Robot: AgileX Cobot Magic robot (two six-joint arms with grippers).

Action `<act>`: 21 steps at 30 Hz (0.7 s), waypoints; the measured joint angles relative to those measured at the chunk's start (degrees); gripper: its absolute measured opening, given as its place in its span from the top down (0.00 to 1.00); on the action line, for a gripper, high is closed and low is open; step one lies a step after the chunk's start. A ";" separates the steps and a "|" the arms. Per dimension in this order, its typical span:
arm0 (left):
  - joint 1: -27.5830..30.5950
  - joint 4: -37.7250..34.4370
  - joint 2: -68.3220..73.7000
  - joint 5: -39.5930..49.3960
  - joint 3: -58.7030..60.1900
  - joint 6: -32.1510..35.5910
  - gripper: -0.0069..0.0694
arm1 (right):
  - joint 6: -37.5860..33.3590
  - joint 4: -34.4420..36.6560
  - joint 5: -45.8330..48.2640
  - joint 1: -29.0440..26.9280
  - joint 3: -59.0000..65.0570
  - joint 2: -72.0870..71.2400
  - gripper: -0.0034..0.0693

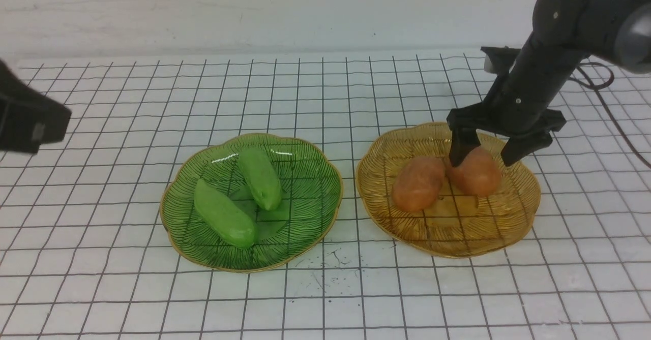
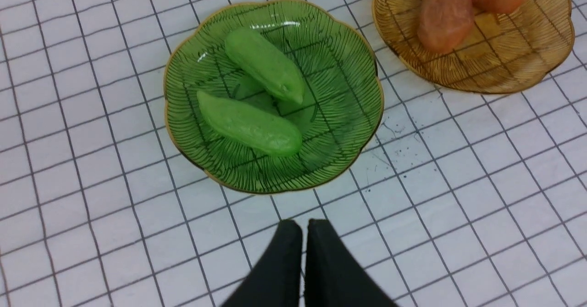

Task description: Put different types of vegetables on the plate.

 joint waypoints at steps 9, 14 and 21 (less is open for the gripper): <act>0.00 -0.06 -6.50 -0.72 4.14 -0.29 0.92 | -0.38 -1.55 0.00 0.00 0.24 -13.94 0.41; 0.00 -0.11 -9.02 -5.14 6.58 -2.61 0.92 | -0.42 -2.85 0.57 0.00 0.46 -33.01 0.88; 0.00 -0.40 -9.54 -14.02 10.93 -4.98 0.92 | -1.32 -2.98 -10.75 0.00 12.02 -56.85 0.97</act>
